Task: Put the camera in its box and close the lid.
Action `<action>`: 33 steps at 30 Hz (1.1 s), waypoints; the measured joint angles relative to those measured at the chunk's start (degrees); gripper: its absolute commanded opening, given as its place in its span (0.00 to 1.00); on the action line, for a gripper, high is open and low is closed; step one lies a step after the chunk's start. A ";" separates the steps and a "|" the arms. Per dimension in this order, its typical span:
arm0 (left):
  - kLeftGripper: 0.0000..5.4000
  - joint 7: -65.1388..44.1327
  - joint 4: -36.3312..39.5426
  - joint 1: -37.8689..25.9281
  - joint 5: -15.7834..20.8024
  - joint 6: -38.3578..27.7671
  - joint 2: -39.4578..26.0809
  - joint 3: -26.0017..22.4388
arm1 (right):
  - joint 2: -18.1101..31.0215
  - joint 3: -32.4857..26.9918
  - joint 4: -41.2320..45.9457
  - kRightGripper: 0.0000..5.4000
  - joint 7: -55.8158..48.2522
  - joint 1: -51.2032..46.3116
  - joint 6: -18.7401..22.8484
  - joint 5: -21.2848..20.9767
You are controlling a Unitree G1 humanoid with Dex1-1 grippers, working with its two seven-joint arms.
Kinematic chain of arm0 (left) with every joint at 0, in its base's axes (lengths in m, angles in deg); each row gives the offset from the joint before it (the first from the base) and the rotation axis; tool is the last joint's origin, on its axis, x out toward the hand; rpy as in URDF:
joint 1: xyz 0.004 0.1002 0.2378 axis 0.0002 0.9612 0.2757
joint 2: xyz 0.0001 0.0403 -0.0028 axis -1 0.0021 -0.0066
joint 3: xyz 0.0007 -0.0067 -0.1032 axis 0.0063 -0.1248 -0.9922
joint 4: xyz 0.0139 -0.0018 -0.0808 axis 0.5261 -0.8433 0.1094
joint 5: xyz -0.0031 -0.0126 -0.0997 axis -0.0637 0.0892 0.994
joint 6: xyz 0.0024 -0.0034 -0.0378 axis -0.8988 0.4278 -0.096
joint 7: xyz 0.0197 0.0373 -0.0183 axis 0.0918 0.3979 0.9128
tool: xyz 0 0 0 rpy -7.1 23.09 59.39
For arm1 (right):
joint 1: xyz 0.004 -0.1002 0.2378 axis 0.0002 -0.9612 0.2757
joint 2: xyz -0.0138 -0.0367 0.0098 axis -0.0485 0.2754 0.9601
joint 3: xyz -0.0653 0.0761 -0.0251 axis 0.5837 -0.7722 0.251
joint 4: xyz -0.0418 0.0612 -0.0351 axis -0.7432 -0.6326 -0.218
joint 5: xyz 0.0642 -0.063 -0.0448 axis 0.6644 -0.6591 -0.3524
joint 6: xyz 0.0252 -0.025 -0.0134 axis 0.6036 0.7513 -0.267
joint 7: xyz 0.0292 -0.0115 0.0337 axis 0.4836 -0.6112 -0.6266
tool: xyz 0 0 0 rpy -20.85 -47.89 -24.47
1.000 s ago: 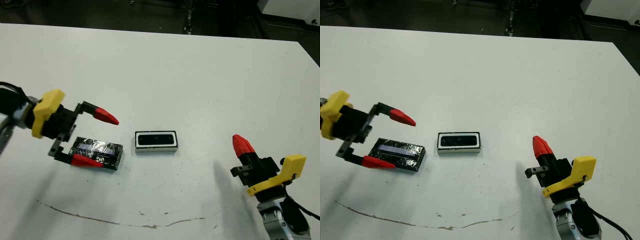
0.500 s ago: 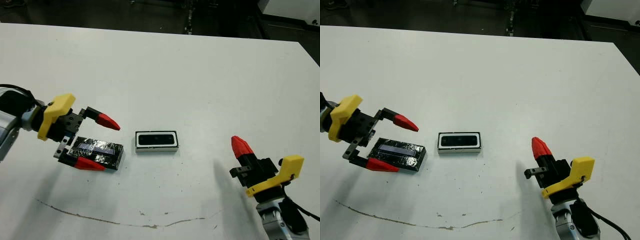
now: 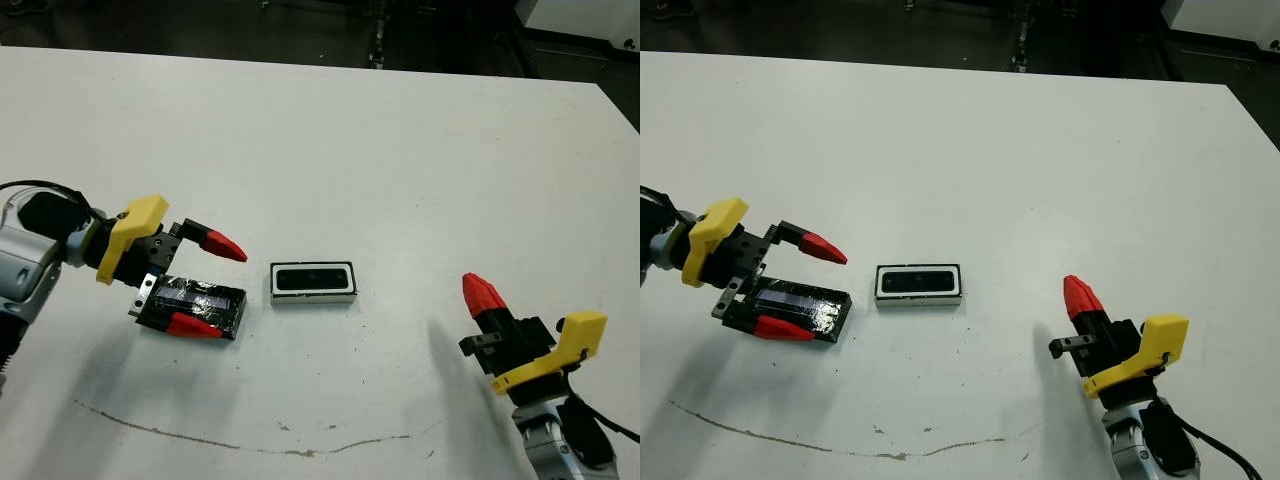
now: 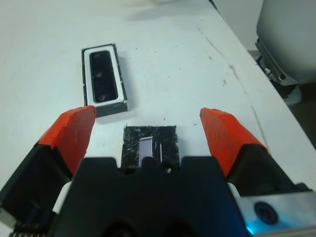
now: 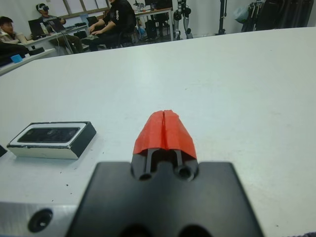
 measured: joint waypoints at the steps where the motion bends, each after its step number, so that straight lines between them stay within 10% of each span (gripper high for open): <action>1: 1.00 0.09 -0.13 0.00 -0.44 0.22 0.05 0.00 | 0.00 0.07 -0.15 0.00 -0.18 0.00 0.00 0.04; 33: 1.00 0.80 -1.37 -0.04 -11.53 -1.68 -0.30 1.98 | 0.10 0.86 -0.42 0.00 -0.35 -0.73 0.00 -0.31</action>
